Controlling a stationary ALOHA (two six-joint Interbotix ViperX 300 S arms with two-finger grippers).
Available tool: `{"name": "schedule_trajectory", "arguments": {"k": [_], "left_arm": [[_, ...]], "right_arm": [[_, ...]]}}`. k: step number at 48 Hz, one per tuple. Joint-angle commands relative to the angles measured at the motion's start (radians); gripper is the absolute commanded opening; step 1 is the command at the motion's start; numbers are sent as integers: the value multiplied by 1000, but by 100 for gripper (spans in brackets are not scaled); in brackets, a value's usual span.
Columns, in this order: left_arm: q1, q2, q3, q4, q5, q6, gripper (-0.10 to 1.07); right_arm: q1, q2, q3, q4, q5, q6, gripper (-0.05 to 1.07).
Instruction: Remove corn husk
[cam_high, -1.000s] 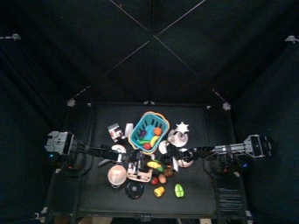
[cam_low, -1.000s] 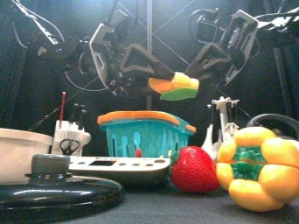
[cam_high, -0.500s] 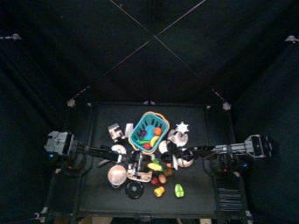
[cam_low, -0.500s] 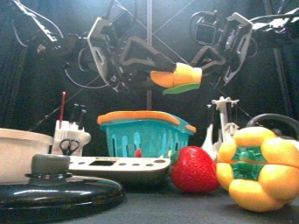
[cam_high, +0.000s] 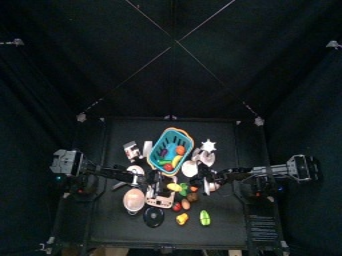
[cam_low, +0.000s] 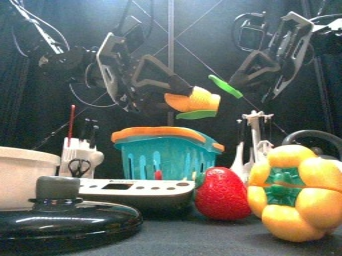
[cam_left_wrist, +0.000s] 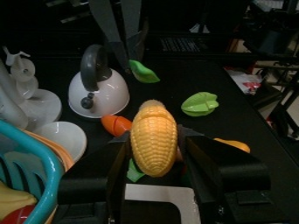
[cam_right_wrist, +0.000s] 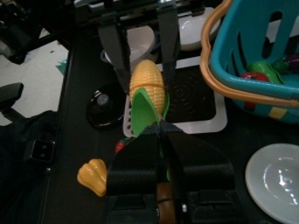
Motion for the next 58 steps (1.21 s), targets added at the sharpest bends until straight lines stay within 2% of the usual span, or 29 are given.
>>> {"name": "schedule_trajectory", "arguments": {"k": [1,17,35,39,58], "left_arm": [[3,-32,2,0,-8,0,66],[2,-49,14,2,-8,0,66],[2,-51,14,2,-8,2,66],[2,-51,14,2,-8,0,66],[2,-51,14,0,-8,0,66]], "right_arm": [[-15,12,-12,8,5,-3,29],[-26,124,-38,14,38,-3,34],[-26,129,-40,14,64,-2,72],[-28,127,-41,15,67,-2,77],[-25,126,-43,11,67,-5,78]]}}
